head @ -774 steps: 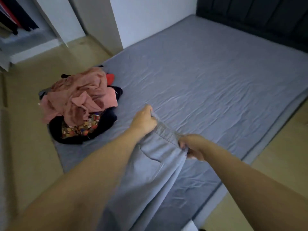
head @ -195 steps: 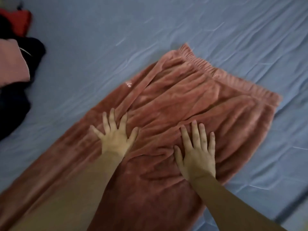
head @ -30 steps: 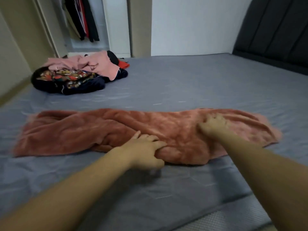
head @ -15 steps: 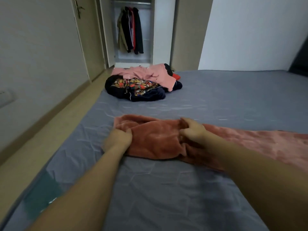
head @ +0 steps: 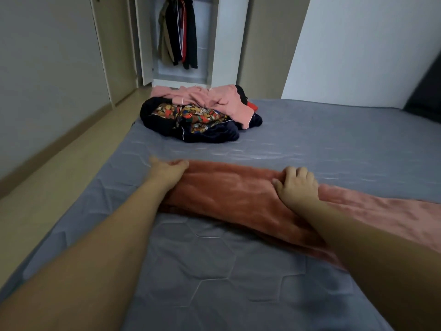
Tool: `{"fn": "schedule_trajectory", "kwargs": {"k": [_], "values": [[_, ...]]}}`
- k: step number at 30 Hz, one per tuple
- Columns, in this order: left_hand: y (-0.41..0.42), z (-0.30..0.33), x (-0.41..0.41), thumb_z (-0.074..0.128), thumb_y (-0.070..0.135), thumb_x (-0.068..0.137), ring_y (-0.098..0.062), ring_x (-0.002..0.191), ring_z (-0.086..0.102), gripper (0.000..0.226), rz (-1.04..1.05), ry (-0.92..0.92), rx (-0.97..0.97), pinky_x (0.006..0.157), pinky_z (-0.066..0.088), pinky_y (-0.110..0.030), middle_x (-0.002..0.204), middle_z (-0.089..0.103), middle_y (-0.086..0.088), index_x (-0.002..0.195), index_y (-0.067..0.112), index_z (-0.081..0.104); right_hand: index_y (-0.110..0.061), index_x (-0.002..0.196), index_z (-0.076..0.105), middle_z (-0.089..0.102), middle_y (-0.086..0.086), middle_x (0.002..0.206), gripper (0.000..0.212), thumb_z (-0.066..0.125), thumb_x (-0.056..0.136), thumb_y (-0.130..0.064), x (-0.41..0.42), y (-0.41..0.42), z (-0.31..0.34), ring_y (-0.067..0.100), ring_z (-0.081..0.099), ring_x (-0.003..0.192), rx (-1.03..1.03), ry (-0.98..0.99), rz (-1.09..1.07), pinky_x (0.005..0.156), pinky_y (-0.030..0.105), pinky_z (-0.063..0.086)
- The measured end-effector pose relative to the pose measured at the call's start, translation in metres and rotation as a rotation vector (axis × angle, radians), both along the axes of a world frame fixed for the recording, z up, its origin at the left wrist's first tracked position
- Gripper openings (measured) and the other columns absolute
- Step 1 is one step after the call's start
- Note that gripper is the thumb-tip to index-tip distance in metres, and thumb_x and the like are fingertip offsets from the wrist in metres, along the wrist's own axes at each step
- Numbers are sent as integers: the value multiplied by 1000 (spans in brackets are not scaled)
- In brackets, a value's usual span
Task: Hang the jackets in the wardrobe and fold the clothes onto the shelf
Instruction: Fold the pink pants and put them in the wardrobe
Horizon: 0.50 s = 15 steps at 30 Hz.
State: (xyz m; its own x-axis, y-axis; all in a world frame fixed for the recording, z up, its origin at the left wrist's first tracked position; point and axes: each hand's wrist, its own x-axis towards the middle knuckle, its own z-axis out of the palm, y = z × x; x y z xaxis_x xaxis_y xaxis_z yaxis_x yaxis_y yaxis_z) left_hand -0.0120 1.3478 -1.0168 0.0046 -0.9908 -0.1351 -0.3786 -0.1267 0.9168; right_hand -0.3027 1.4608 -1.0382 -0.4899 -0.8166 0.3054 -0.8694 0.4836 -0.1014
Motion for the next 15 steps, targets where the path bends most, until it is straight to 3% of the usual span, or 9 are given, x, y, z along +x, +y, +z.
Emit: {"fn": "schedule_trajectory", "kwargs": {"k": [1, 4, 5, 6, 8, 9, 12, 14, 15], "values": [[2, -6, 3, 69, 48, 82, -31, 119, 53, 73, -48, -1, 112, 104, 43, -39, 139, 51, -12, 139, 8, 46, -17, 134, 43, 41, 15, 132, 54, 42, 95, -53, 4, 4, -9, 36, 38, 124, 51, 2, 8, 108, 46, 24], [13, -25, 8, 64, 63, 74, -36, 132, 35, 80, -47, -463, 156, 112, 29, -43, 147, 36, -19, 140, 22, 46, -22, 146, 32, 30, 13, 147, 57, 37, 97, -49, 11, 18, -26, 31, 27, 138, 1, 29, 59, 117, 46, 4], [17, -26, 5, 66, 57, 75, -37, 131, 37, 76, -36, -443, 142, 112, 31, -44, 145, 40, -20, 139, 20, 47, -21, 145, 34, 30, 13, 148, 56, 38, 97, -48, 12, 21, -23, 31, 25, 139, -64, -6, 69, 117, 47, 4], [17, -25, 2, 69, 44, 79, -37, 123, 48, 63, -39, -295, 139, 107, 39, -45, 136, 52, -20, 133, 14, 53, -21, 144, 36, 30, 13, 149, 55, 39, 97, -48, 14, 24, -19, 31, 25, 139, -111, -52, 79, 117, 47, 5], [20, -7, -4, 68, 19, 85, -33, 90, 67, 32, -134, 47, 242, 82, 56, -45, 104, 70, -18, 115, 8, 64, -22, 143, 37, 28, 12, 151, 54, 36, 97, -51, 15, 29, -12, 29, 24, 141, -106, -123, 99, 117, 47, 7], [20, 9, -3, 68, 17, 86, -32, 77, 69, 23, -212, 67, 310, 71, 58, -43, 92, 73, -17, 107, 8, 66, -23, 144, 37, 26, 11, 153, 55, 33, 97, -53, 15, 33, -10, 28, 22, 142, -66, -148, 104, 117, 47, 6], [-1, 52, 13, 64, 31, 91, -32, 72, 68, 28, -303, -423, 122, 61, 54, -34, 89, 71, -17, 101, 6, 66, -27, 146, 33, 16, 8, 159, 58, 25, 97, -57, 14, 44, -6, 24, 13, 147, 27, -216, 89, 118, 47, 2], [-22, 53, 25, 49, 34, 100, -37, 103, 61, 40, -203, -752, -155, 83, 50, -39, 121, 61, -23, 127, 5, 57, -28, 148, 30, 13, 7, 161, 59, 23, 98, -58, 14, 51, 1, 23, 11, 148, 41, -245, 62, 119, 49, 3], [-25, 44, 31, 44, 34, 102, -39, 121, 53, 45, -203, -791, -171, 97, 43, -41, 136, 51, -24, 137, 6, 48, -28, 149, 28, 12, 6, 161, 59, 22, 98, -58, 15, 55, 5, 22, 12, 148, 55, -239, 53, 119, 49, 3]]}}
